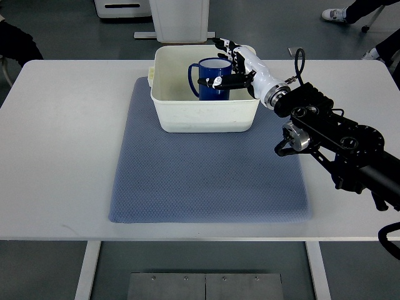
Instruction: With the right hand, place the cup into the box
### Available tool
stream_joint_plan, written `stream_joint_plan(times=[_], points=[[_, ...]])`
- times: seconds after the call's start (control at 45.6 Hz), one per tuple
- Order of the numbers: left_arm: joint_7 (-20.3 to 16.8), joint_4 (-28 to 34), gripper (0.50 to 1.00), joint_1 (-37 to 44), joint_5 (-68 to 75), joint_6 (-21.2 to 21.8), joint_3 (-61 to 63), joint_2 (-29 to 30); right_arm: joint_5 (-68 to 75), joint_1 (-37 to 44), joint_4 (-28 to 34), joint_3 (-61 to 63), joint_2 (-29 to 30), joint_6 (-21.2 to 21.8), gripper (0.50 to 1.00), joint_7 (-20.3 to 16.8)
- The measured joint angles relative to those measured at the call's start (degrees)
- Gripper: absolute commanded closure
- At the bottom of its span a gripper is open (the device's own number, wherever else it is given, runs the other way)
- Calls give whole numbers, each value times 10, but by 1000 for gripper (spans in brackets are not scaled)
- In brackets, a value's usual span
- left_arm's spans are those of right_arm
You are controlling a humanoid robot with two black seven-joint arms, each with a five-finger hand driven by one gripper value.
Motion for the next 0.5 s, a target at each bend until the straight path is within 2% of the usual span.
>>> stream_joint_plan(times=[0.351, 0.504], points=[[0, 0, 500, 0, 0, 0, 0, 0, 2, 5, 1, 0, -4, 0, 505, 0], [0, 0, 500, 0, 0, 0, 0, 0, 5, 11, 4, 6, -24, 1, 505, 0]])
